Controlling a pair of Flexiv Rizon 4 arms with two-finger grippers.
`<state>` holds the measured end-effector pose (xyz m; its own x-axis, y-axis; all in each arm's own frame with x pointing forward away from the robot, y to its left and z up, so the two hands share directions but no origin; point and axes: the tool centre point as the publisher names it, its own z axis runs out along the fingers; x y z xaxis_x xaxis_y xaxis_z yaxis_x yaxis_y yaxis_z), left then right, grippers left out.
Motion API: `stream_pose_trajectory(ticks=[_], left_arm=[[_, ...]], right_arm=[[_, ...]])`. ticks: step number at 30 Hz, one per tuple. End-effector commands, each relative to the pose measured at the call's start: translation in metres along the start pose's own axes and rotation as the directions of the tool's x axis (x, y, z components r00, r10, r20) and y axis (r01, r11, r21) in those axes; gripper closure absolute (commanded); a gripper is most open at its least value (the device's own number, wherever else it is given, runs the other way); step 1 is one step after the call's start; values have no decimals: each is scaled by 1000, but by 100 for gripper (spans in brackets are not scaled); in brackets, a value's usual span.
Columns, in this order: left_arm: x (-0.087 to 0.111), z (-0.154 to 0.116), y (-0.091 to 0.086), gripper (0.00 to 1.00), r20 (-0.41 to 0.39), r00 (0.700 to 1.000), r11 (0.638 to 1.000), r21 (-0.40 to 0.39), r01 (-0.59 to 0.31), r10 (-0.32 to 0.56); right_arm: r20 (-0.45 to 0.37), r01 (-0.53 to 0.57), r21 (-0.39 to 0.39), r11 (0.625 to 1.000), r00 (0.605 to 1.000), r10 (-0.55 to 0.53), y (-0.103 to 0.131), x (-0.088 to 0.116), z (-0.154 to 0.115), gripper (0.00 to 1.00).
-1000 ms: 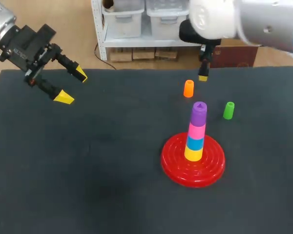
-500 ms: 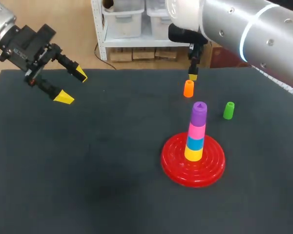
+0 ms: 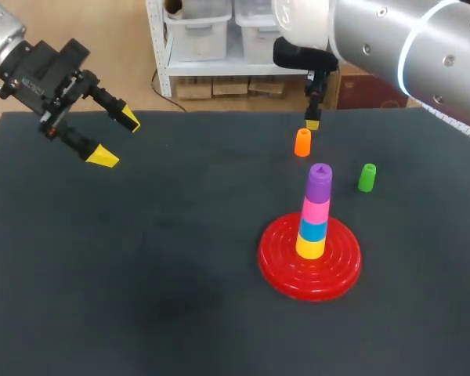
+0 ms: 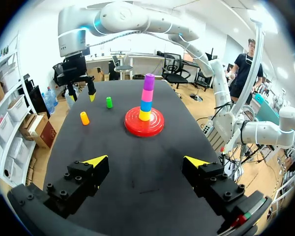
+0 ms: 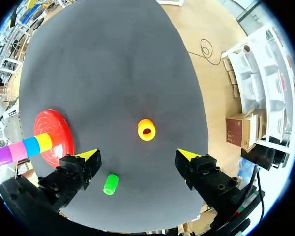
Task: Pick up and stack the cylinders on the red base in this order: pink,purple,orange,green
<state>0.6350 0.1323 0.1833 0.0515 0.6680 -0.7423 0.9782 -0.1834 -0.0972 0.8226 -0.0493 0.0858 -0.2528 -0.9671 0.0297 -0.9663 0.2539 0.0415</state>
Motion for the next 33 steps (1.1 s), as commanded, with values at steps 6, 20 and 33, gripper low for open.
stream_pose_trajectory(ticks=[6, 20, 33], left_arm=[[1, -1, 2, 0, -1, 1000, 1000, 5, -1, 1], [1, -1, 2, 0, -1, 1000, 1000, 5, -1, 1], [1, -1, 2, 0, -1, 1000, 1000, 5, -1, 1]], right_arm=[[-10, -4, 26, 1000, 1000, 5, -4, -1, 9, 0], [3, 10, -13, 1000, 1000, -10, -1, -9, 39, 0], [0, -20, -32, 999, 1000, 20, -8, -11, 55, 8]])
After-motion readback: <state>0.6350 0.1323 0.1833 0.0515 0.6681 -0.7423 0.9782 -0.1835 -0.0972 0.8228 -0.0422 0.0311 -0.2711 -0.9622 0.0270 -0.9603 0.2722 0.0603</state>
